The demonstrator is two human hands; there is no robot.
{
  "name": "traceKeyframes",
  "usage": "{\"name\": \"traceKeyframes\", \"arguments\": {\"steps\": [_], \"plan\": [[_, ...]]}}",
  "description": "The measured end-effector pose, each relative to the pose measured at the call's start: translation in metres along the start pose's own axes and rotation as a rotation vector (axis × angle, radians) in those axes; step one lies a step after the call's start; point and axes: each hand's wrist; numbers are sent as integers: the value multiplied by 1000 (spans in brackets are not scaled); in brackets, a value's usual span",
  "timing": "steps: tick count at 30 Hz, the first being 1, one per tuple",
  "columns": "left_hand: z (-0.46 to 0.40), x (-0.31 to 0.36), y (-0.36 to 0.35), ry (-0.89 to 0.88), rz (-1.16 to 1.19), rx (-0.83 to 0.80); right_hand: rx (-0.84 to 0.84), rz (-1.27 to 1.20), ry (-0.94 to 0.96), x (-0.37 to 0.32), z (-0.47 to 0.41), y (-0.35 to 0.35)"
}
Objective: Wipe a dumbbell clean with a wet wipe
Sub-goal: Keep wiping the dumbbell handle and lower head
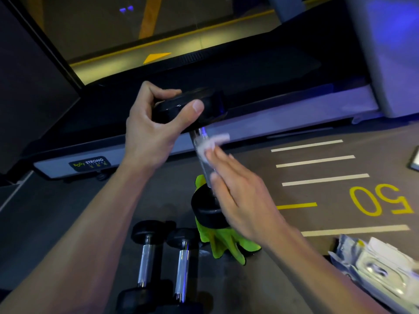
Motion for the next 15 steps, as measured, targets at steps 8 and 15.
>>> {"name": "traceKeyframes", "arguments": {"steps": [8, 15], "plan": [[7, -10, 11, -30, 71, 4, 50, -181, -23, 36, 15, 23], [9, -5, 5, -64, 64, -7, -68, 104, -24, 11, 16, -1]]}}
Point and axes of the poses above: each hand's wrist, its own z-axis away from the middle knuckle, its own y-axis out of the back of the hand, x = y × z, and after that the axes turned 15 degrees about -x, right-handed
